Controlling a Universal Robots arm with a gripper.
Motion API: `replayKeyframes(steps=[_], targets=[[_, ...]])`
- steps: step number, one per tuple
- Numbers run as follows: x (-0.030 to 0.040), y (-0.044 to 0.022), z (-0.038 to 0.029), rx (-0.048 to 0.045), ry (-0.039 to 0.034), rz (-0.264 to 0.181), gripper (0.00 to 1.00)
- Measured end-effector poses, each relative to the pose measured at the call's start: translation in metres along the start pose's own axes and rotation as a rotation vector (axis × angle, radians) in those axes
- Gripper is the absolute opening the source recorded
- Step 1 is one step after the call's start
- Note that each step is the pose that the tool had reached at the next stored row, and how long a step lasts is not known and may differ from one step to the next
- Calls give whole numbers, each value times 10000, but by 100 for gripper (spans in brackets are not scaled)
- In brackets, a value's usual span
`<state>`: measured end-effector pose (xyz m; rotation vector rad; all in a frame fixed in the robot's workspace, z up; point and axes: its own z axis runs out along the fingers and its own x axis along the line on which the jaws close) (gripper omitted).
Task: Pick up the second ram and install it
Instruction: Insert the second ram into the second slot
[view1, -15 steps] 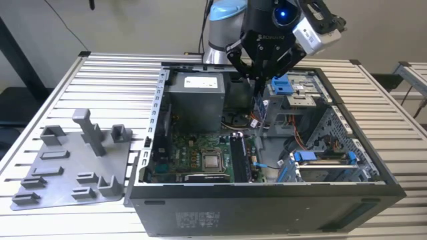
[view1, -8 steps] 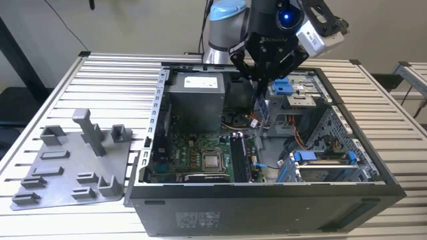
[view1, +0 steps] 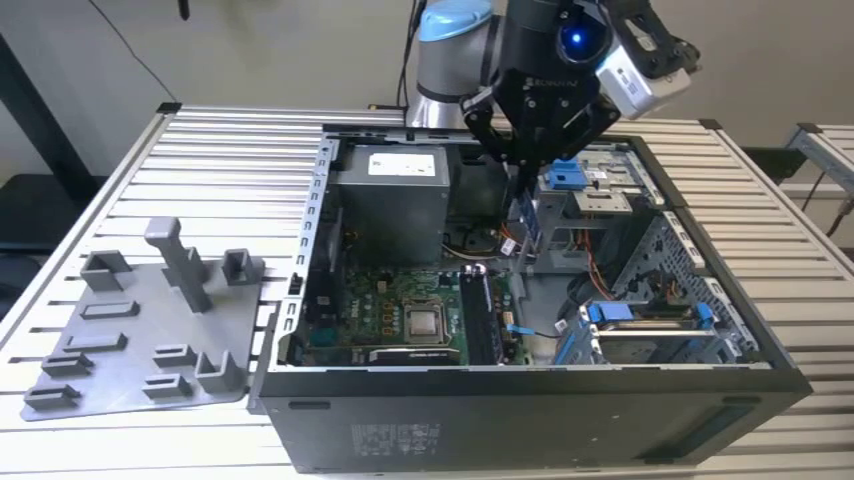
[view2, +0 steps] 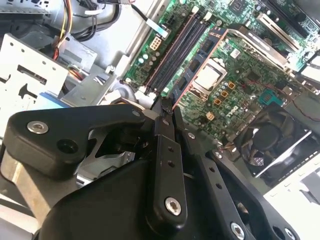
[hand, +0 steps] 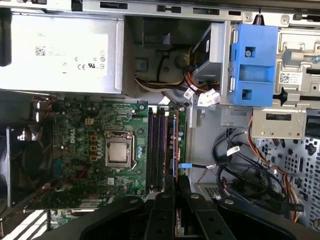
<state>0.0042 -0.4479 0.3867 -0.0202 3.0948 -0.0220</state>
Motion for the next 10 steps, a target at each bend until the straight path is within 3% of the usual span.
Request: replayKeyframes(steps=[10], targets=[[-26,0,30,1,0,0,14]])
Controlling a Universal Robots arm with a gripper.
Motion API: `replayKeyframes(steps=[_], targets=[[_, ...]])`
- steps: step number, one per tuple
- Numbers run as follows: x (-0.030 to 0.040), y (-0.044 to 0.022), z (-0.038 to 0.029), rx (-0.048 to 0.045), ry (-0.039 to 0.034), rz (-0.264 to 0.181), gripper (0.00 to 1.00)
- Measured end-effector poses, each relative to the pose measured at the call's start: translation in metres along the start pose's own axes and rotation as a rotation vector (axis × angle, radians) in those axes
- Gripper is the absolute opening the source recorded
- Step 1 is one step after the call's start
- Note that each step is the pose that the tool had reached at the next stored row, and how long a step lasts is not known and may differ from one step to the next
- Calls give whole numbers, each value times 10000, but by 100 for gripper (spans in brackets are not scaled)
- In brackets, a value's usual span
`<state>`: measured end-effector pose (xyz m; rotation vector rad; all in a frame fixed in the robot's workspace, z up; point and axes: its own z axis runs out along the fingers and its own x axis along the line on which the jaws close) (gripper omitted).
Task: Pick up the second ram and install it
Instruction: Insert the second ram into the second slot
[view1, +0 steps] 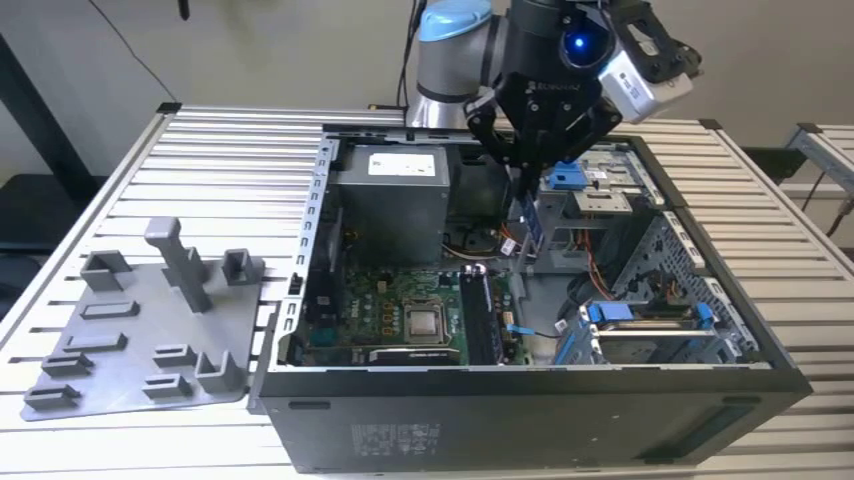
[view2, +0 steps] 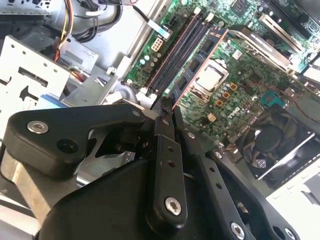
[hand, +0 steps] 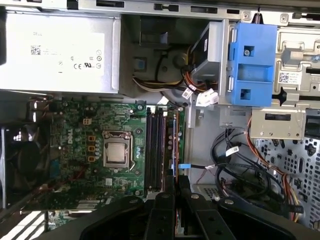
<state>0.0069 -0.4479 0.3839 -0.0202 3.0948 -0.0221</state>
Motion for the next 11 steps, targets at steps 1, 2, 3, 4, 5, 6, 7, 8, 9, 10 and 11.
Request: replayKeyframes(steps=[1,2,3,4,5,6,7,8,9,10,11], targets=[[-2,0,3,-1,0,0,14],[-4,0,5,-1,0,1,14],[-6,0,8,-1,0,1,14],[-8,0,10,-1,0,1,14],[-10,0,13,-1,0,0,14],[-11,0,15,-1,0,0,14],[-13,0,18,0,0,1,14],[-15,0,20,0,0,0,14],[-16,0,23,-1,0,1,14],[-18,0,26,-1,0,1,14],[-19,0,28,-1,0,1,14]])
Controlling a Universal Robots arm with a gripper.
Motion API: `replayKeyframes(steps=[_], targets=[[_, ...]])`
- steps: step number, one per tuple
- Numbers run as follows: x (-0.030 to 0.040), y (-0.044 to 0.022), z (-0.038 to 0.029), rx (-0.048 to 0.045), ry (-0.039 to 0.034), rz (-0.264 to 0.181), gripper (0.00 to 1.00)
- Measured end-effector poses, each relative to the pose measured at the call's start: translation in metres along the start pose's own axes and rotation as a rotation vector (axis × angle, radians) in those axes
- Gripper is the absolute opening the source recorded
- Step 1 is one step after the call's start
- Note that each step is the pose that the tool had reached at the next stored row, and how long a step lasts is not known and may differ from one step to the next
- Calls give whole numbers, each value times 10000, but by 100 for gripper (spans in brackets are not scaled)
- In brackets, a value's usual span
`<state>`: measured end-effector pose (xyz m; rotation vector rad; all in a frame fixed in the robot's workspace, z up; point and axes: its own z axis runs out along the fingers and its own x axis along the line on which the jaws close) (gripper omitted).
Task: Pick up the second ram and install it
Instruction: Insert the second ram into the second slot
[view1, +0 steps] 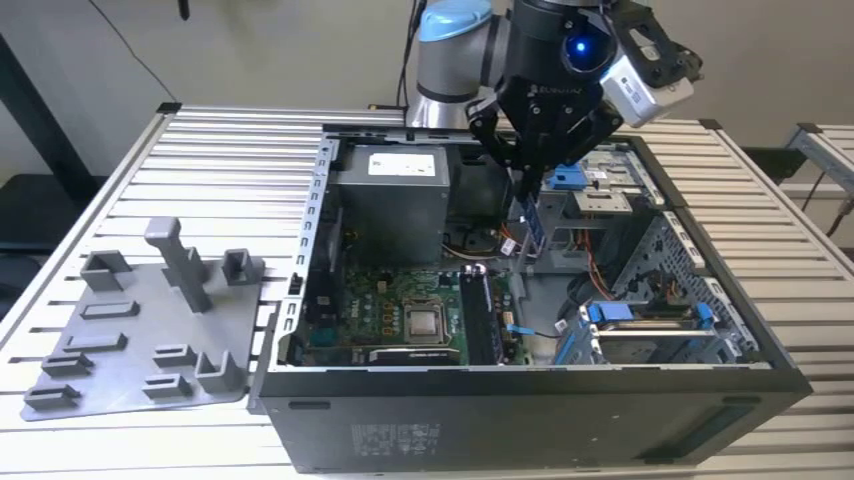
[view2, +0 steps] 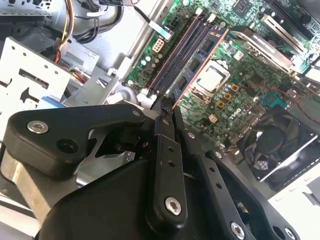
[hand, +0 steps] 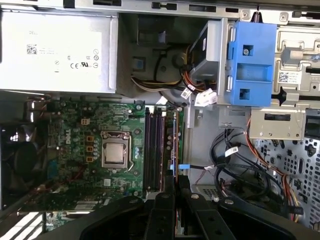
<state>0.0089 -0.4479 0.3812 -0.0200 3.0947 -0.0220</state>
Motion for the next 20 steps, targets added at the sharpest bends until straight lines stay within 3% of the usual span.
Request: replayKeyframes(steps=[20], targets=[[-24,0,34,-1,0,0,14]])
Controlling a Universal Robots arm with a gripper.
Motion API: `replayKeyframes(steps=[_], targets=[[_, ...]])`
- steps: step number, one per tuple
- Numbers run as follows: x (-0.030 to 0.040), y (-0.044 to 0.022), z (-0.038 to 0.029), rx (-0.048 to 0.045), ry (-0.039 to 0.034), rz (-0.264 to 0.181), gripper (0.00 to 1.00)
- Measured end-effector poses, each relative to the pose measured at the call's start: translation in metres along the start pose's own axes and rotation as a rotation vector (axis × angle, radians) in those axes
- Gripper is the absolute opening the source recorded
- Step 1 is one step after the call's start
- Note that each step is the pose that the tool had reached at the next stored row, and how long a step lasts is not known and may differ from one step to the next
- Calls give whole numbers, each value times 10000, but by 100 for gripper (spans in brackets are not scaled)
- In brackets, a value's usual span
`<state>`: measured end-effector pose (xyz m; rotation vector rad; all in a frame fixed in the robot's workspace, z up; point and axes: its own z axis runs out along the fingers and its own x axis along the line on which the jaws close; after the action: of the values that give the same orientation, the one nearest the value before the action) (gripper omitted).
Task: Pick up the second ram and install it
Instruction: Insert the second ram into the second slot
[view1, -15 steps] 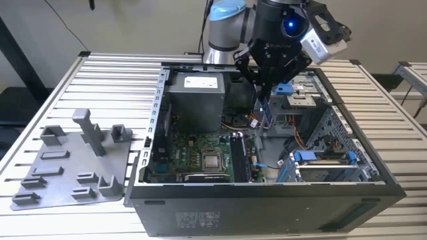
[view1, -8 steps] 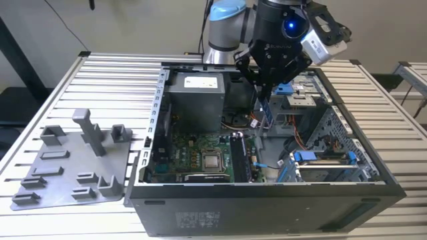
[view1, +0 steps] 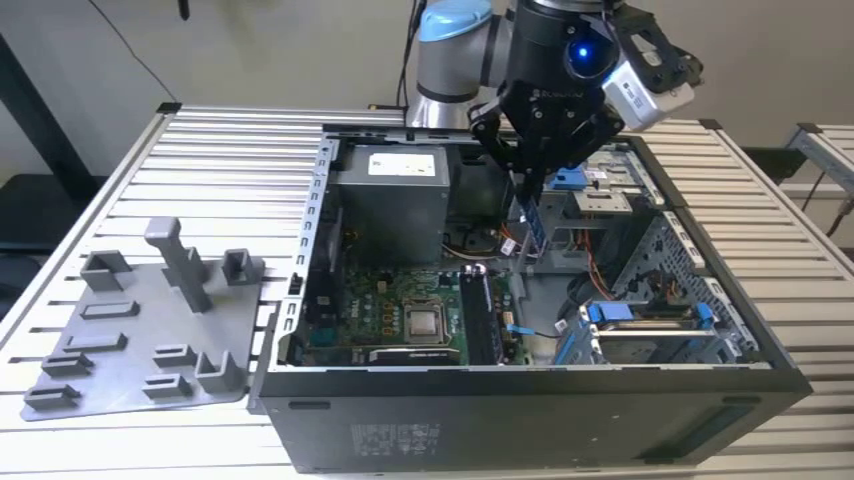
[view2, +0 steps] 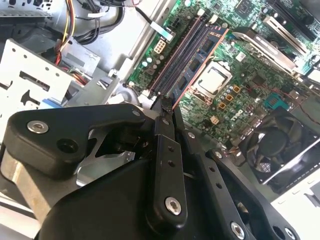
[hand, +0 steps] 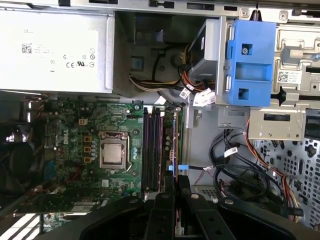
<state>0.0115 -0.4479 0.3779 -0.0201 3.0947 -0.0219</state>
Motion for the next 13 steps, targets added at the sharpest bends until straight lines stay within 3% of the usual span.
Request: replayKeyframes(steps=[6,13], targets=[[0,1,42,40,1,-3,14],[35,3,164,101,7,247,14]])
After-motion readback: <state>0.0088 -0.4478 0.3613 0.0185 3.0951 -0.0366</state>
